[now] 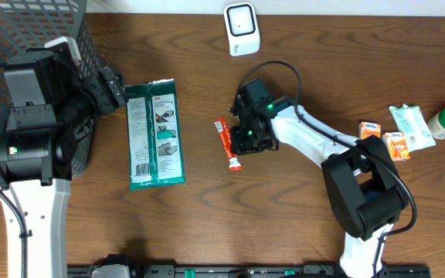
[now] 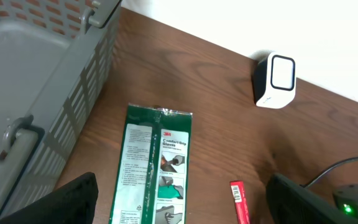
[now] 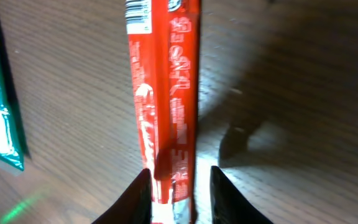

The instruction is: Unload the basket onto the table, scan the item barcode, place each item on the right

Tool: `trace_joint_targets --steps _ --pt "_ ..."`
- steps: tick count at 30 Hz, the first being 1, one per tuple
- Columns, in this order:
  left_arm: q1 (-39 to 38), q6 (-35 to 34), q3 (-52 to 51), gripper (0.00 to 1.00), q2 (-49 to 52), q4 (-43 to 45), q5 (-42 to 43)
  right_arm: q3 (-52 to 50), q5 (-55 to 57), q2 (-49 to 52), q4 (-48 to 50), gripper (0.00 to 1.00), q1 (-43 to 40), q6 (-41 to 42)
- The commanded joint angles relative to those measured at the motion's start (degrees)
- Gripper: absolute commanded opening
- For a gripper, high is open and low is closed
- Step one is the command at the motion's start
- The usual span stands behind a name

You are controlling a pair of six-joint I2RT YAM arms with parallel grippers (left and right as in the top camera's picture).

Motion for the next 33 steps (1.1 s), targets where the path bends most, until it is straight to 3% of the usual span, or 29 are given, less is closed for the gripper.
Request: trace_joint_targets --steps 1,26,33 --pt "0.28 0.7 0.31 0.87 -0.04 -0.02 0.33 0.48 -0.92 -1.68 0.0 0.29 0.9 0.44" --pt "0.28 0.7 0.31 0.87 -0.04 -0.02 0.33 0.37 3.91 -1.66 0.04 0.24 2.64 0.46" --pt "0.28 0.7 0.31 0.87 -0.04 -0.02 0.33 -3.39 6.43 -1.66 4.07 0.22 3.45 1.4"
